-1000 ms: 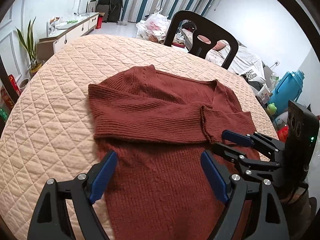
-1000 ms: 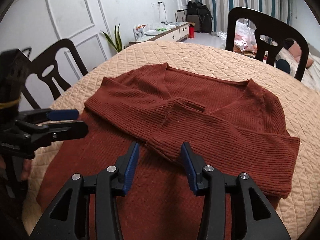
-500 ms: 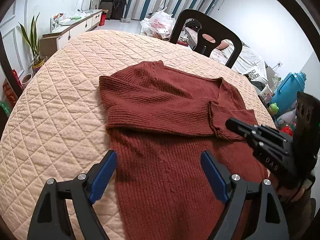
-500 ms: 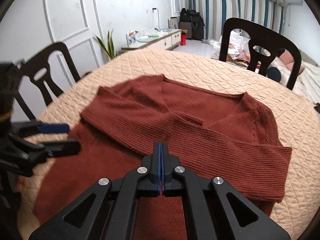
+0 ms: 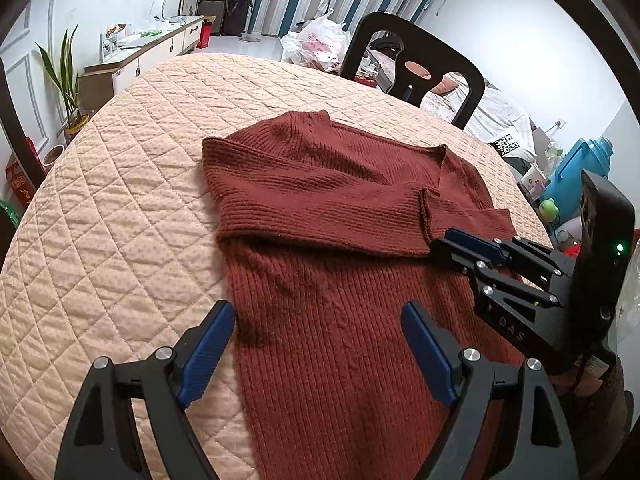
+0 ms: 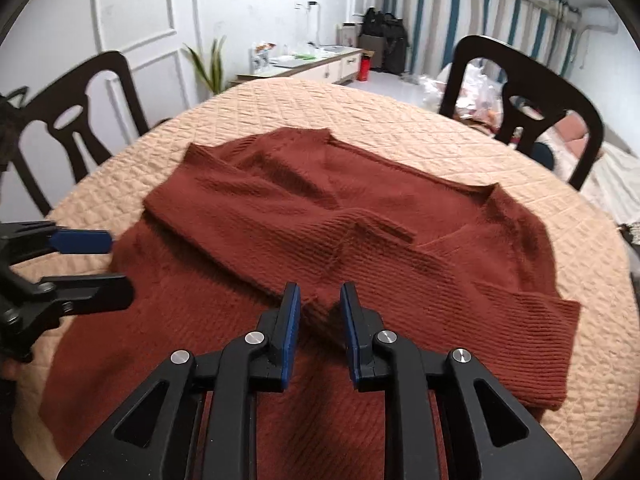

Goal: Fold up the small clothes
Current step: 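Fold the side edge over toward the sweater center and release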

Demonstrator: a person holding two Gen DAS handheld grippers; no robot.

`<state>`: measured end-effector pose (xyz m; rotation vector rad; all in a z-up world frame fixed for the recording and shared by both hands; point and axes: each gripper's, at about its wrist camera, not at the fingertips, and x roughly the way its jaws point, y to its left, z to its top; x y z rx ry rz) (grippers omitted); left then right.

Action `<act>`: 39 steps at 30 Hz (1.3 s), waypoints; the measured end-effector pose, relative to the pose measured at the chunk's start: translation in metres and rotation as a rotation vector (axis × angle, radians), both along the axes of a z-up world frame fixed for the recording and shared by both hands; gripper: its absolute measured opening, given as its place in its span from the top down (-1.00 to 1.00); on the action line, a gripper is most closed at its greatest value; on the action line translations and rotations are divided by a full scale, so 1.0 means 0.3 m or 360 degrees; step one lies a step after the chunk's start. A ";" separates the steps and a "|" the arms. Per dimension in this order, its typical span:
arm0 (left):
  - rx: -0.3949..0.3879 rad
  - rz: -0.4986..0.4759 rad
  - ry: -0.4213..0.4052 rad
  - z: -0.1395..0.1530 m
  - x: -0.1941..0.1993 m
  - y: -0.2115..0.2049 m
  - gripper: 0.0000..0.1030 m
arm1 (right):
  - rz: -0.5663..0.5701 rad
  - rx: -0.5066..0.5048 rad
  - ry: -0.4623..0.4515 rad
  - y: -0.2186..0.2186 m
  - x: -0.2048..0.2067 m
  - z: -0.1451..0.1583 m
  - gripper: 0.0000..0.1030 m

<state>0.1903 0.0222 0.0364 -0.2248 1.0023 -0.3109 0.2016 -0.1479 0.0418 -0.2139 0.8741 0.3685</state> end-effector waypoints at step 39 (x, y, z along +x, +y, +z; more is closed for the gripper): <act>0.0074 -0.0033 0.0083 -0.036 -0.292 0.027 -0.69 | -0.0338 0.0308 0.0076 -0.387 -0.402 0.079 0.13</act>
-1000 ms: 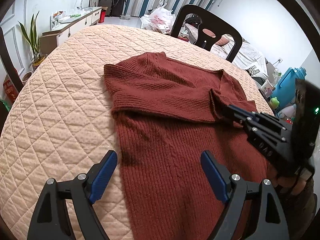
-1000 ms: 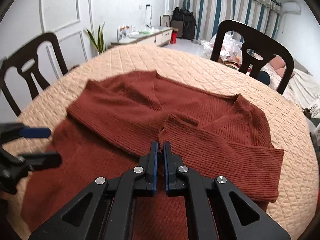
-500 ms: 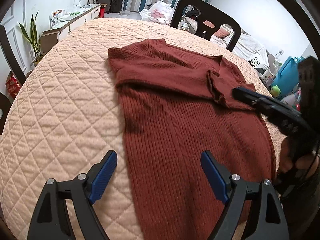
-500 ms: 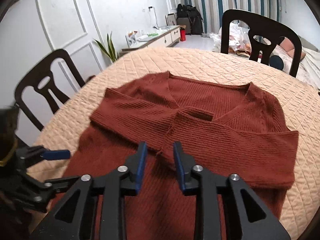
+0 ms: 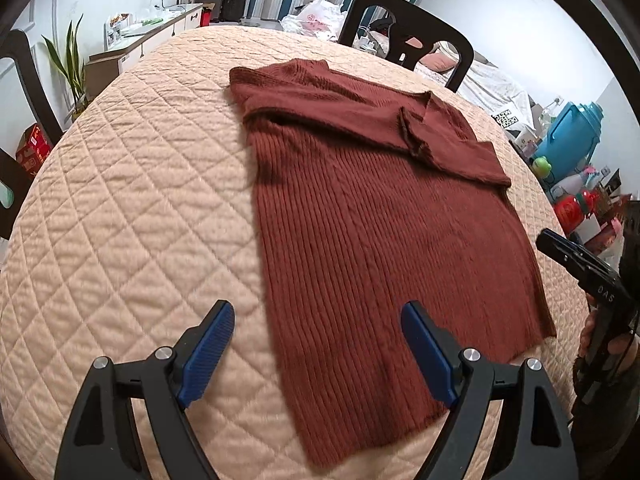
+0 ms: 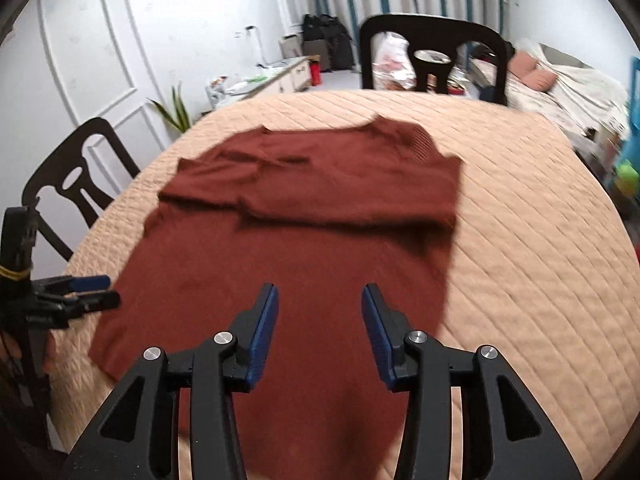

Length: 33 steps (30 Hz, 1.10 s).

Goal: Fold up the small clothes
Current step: 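Fold the side edge over toward the sweater center and release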

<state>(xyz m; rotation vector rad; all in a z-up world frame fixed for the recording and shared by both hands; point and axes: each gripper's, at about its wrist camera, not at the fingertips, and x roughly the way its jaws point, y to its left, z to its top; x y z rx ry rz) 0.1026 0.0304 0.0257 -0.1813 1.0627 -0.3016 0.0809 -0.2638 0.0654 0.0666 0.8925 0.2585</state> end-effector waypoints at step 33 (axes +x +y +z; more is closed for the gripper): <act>-0.0216 0.0121 0.0071 -0.012 -0.155 0.009 -0.49 | -0.0134 0.0084 0.0104 -0.080 -0.222 -0.132 -0.11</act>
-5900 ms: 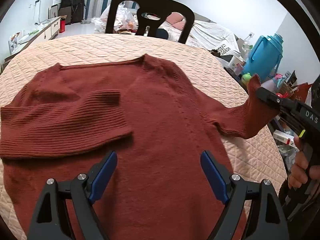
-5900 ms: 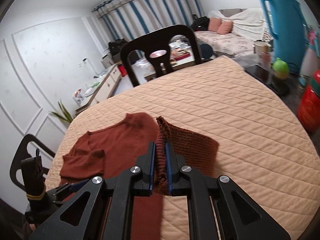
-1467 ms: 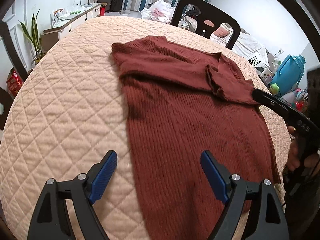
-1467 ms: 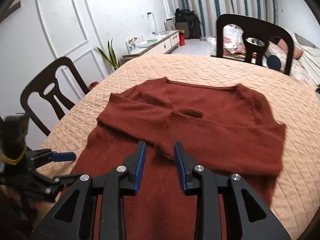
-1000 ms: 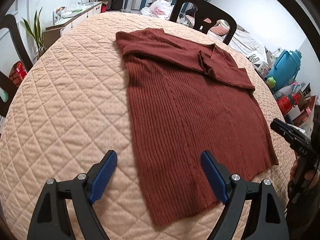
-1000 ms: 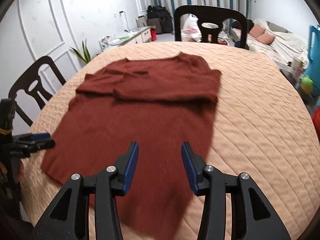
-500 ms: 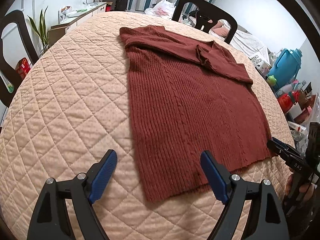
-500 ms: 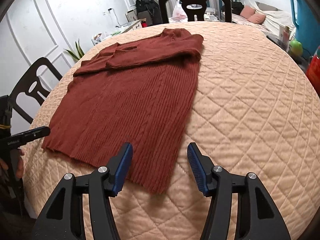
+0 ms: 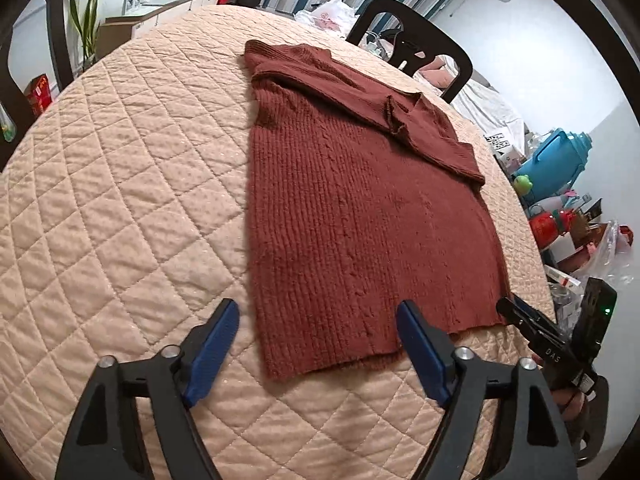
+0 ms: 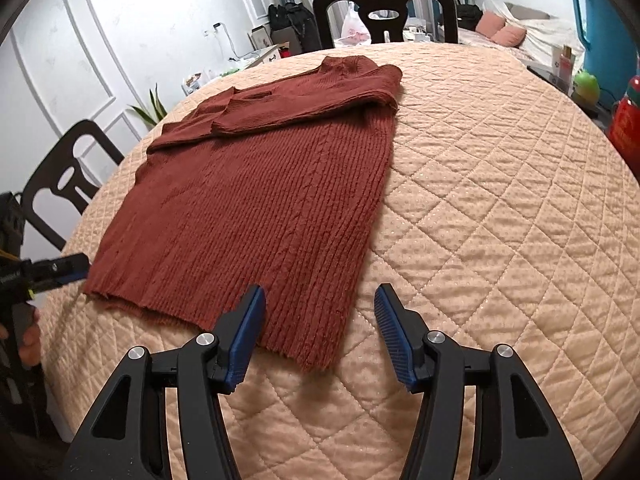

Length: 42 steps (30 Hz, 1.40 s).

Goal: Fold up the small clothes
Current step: 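Fold the side edge over toward the sweater center and release, then close both grippers side by side on the sweater hem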

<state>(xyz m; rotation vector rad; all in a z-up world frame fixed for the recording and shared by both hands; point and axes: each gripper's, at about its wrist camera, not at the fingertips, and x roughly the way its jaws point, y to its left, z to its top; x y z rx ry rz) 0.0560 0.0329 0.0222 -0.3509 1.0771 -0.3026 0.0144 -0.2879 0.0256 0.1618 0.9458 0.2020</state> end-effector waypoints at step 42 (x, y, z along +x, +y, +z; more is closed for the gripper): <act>-0.0080 0.0014 -0.0047 -0.009 -0.025 -0.005 0.79 | -0.0059 0.0132 -0.0010 -0.033 -0.035 0.000 0.87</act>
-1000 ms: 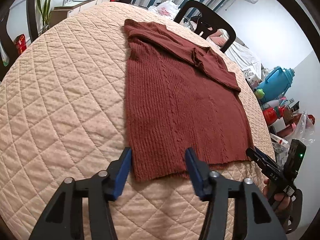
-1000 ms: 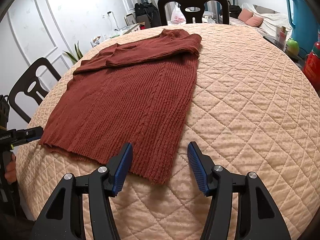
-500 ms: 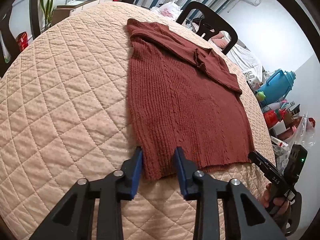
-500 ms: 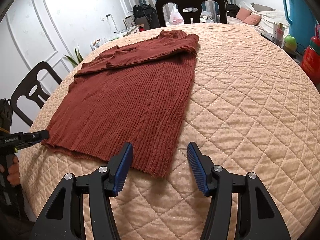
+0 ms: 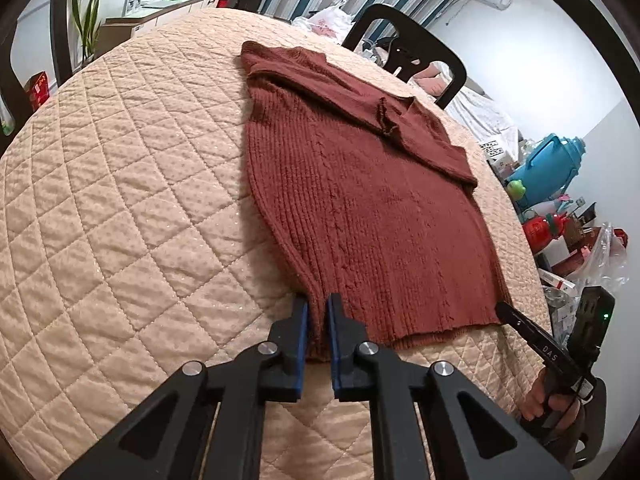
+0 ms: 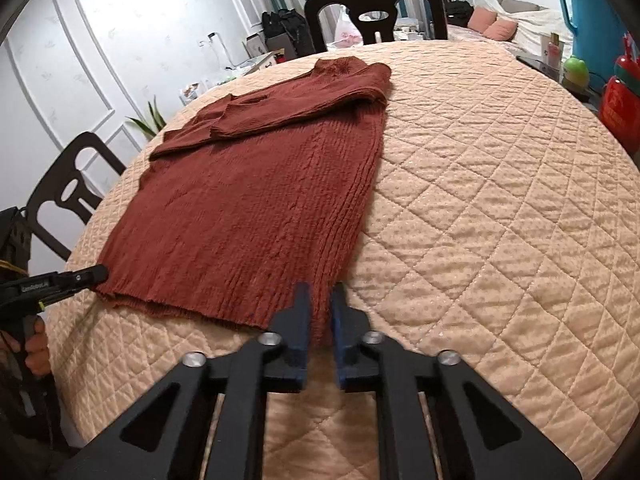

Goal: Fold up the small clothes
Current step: 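Close both grippers side by side on the sweater hem, then lift the hem with both grippers and carry it toward the collar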

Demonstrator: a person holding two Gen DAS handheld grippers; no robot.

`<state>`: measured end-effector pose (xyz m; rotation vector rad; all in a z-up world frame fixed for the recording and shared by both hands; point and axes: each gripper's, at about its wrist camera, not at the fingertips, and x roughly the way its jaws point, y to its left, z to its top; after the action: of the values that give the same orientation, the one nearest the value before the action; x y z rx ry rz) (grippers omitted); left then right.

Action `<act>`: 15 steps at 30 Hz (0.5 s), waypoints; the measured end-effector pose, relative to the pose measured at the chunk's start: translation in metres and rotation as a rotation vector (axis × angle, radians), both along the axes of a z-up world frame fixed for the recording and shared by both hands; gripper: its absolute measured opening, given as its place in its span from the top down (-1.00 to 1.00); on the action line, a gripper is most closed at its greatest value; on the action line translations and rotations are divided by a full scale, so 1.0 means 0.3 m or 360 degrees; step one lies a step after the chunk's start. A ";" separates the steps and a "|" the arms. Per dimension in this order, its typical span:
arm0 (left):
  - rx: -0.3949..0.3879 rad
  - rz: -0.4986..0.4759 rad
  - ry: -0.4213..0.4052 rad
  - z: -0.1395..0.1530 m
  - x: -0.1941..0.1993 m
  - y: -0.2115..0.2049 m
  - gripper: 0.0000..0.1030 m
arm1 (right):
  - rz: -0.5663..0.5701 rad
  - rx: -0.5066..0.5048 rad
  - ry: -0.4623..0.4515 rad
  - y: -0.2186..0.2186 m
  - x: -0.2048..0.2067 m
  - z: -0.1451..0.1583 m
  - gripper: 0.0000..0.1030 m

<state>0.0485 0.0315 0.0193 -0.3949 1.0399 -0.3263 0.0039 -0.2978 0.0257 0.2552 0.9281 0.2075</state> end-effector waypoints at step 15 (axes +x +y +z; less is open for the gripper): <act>-0.0080 0.0046 -0.0078 0.054 -0.033 0.052 0.84 | -0.0021 0.0163 -0.0064 -0.035 -0.046 0.038 0.89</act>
<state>0.0385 0.0472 0.0354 -0.4445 0.9789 -0.3351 -0.0098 -0.3084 0.0371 0.3505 0.8769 0.2473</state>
